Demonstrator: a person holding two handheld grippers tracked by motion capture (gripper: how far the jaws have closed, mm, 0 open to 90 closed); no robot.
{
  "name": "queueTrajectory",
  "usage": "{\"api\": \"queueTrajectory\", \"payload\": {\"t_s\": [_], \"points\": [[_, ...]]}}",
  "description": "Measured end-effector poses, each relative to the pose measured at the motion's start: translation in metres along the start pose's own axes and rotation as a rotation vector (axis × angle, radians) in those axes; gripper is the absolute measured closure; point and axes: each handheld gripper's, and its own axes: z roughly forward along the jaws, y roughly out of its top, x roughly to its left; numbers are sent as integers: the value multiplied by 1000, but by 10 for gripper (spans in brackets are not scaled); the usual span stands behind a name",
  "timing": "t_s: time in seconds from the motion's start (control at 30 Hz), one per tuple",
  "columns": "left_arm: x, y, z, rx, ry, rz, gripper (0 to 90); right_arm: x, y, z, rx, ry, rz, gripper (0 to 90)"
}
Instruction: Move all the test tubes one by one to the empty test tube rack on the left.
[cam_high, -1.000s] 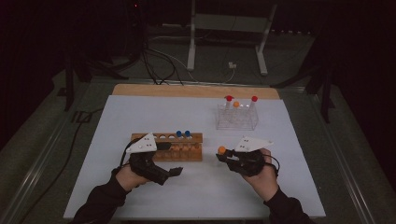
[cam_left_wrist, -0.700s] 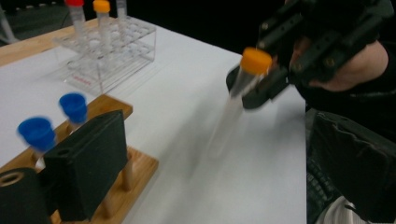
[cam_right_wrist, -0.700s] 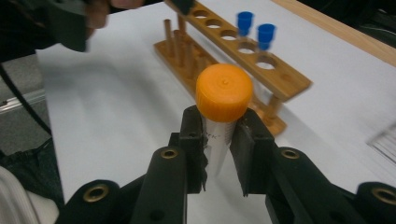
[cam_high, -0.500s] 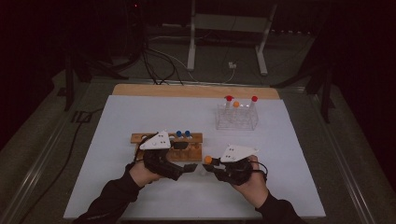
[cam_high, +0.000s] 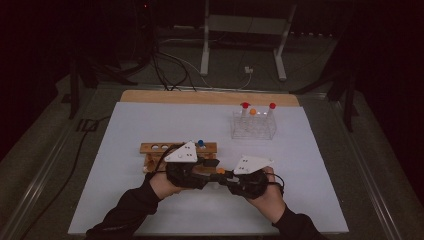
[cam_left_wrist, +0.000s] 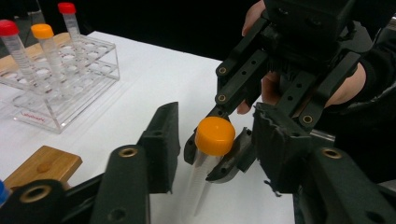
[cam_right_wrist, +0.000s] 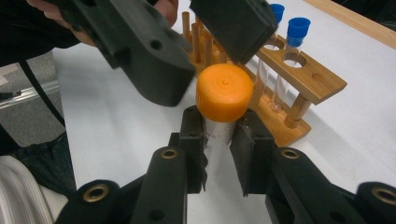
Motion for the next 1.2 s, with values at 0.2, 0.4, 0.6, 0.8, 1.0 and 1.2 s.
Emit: {"api": "queueTrajectory", "payload": {"t_s": [0.2, 0.4, 0.6, 0.8, 1.0, 1.2], "points": [[1, 1, 6, 25, 5, 12, 631, 0, 0, -1, -3, -1, 1, 743], [0, 2, 9, 34, 0, 26, 701, -2, 0, -2, -4, -5, 5, 743], [-1, 4, 10, 33, 16, 56, 712, -3, 0, -3, -6, -3, 11, 737], [3, 9, -2, 8, 42, 50, 715, -8, -2, -5, -25, -7, 42, 562], [9, 14, -20, -18, 88, 51, 716, -16, -1, -13, -67, -16, 68, 407], [17, 19, -40, -50, 140, 44, 716, -20, 1, -19, -95, -38, 92, 281]]}}
